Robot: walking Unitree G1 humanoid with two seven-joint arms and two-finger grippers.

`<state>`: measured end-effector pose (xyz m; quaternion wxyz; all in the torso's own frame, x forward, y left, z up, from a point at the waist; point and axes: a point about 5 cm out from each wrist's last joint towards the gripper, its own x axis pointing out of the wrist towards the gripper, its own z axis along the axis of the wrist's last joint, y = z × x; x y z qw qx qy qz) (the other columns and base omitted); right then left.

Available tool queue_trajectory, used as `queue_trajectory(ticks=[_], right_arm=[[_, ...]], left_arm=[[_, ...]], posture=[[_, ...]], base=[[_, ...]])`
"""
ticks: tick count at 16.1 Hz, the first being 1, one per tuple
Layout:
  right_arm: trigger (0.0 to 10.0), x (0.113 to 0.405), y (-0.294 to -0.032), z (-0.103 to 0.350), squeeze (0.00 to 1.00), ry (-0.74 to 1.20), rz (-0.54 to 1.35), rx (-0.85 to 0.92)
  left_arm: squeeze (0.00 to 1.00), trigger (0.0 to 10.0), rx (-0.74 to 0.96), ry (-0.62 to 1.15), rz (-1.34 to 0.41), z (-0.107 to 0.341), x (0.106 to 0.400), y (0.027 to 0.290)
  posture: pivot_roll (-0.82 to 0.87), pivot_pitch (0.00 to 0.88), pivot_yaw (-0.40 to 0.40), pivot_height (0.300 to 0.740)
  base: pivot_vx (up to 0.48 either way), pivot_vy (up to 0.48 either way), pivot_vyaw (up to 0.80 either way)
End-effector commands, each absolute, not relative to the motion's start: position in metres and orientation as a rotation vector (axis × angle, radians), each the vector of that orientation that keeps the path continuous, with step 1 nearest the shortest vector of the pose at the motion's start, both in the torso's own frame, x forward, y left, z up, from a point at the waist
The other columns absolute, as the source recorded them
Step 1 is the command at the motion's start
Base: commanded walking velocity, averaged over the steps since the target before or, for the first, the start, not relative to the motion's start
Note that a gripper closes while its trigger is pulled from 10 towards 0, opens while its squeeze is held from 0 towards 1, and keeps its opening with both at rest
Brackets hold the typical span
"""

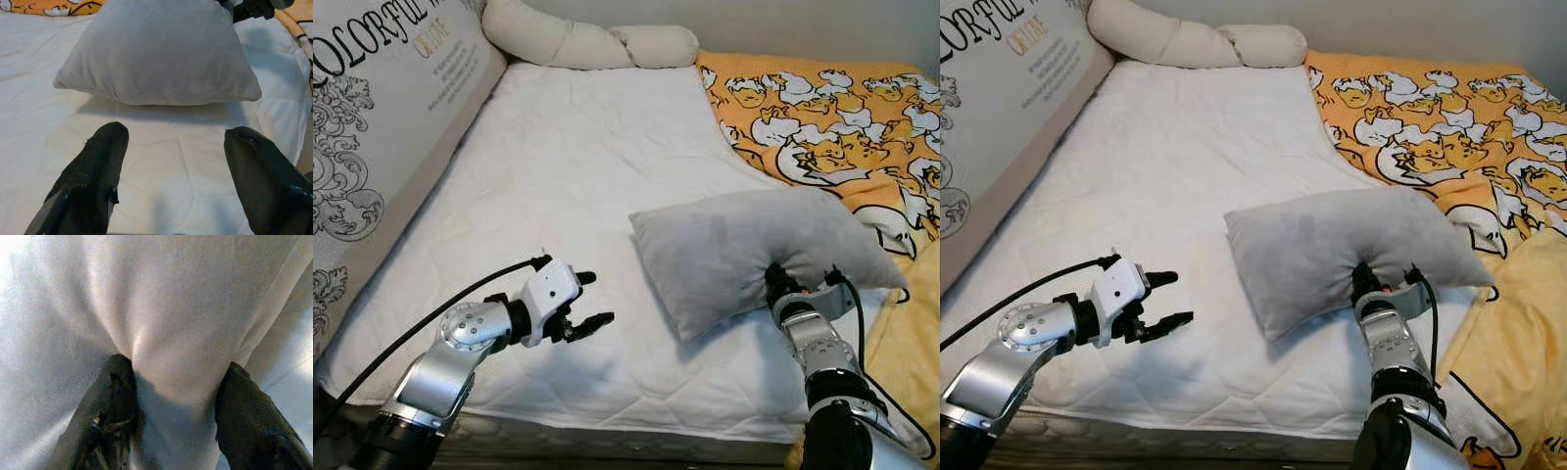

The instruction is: Clean up the room

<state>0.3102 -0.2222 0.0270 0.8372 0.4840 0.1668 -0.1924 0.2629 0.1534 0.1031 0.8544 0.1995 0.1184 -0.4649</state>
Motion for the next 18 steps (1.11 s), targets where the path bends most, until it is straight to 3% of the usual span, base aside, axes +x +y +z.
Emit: queue_trajectory(ticks=[1, 8, 11, 14, 15, 16, 18], right_arm=[[0.0, 0.316, -0.224, 0.033, 0.00, 0.341, -0.410, 1.016], [0.0, 0.332, -0.226, 0.050, 0.00, 0.316, -0.381, 0.979], [0.0, 0.347, -0.222, 0.069, 0.00, 0.312, -0.321, 0.886], [0.0, 0.378, -0.204, 0.115, 0.00, 0.237, -0.182, 0.899], [0.0, 0.382, -0.200, 0.122, 0.00, 0.226, -0.152, 0.913], [0.0, 0.396, -0.176, 0.154, 0.00, 0.195, 0.018, 0.905], [0.0, 0.403, -0.157, 0.178, 0.00, 0.185, 0.176, 0.877]], left_arm=[[0.00, 10.0, 0.429, 0.248, -0.976, 0.106, 0.263, 0.157], [0.00, 10.0, 0.424, 0.264, -0.971, 0.106, 0.264, 0.161], [0.00, 10.0, 0.432, 0.233, -0.889, 0.109, 0.269, 0.170], [0.00, 10.0, 0.396, 0.141, -0.593, 0.123, 0.289, 0.193], [0.00, 10.0, 0.384, 0.133, -0.567, 0.125, 0.290, 0.195], [0.00, 10.0, 0.346, 0.100, -0.412, 0.135, 0.298, 0.210], [0.00, 10.0, 0.307, 0.073, -0.273, 0.143, 0.304, 0.223]], posture=[[0.04, 0.000, -0.034, 0.740], [0.04, 0.000, -0.032, 0.740], [0.04, 0.000, -0.032, 0.740], [0.04, 0.000, -0.032, 0.740], [0.04, 0.000, -0.032, 0.740], [0.04, 0.000, -0.037, 0.740], [0.05, 0.000, -0.046, 0.740]], base=[[0.000, 0.000, 0.00], [0.000, 0.000, 0.00], [0.000, 0.000, 0.00], [0.000, 0.000, 0.00], [0.000, 0.000, 0.00], [0.000, 0.000, 0.00], [0.000, 0.000, 0.00]])
